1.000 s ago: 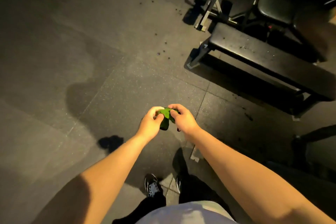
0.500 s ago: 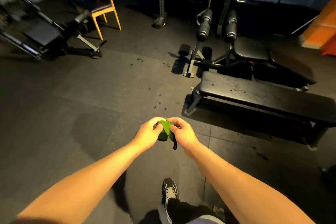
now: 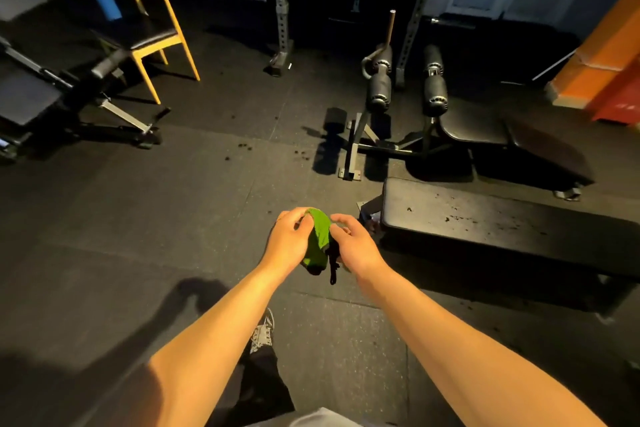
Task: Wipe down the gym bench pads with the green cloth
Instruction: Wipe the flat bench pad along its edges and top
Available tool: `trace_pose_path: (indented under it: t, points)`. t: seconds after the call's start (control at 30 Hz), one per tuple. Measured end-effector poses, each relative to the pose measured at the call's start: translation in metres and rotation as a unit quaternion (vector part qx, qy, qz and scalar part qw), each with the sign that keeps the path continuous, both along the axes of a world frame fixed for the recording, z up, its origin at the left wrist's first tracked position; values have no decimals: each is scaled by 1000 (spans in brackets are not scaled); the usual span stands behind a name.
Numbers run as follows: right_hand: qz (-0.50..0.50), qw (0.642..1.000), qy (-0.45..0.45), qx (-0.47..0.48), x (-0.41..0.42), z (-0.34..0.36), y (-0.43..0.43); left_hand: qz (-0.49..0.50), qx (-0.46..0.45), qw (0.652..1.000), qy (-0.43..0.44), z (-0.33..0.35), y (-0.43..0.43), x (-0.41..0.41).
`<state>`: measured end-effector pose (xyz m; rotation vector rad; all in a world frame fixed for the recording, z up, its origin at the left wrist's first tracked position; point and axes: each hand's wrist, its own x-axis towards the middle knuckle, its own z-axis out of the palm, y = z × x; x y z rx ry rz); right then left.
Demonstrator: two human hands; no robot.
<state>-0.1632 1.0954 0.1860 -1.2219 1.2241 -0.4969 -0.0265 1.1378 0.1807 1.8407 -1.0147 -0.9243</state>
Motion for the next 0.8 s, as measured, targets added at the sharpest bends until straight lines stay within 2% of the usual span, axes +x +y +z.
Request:
trace_pose_path:
  t: [0.17, 0.3, 0.4, 0.53, 0.8]
  points:
    - [-37, 999, -12, 0, 89, -10, -79, -16, -1, 1000, 21, -2, -89, 79]
    - [-88, 996, -8, -14, 142, 0, -160, -85, 22, 996, 1, 9, -178, 132]
    - [-121, 992, 4, -30, 149, 9, -198, -100, 24, 995, -7, 16, -222, 142]
    - [-193, 980, 10, -39, 141, 4, -275, -177, 33, 984, -18, 9, -315, 141]
    - [-275, 960, -3, -46, 89, -19, -451, -300, 27, 950, -76, -3, -523, 79]
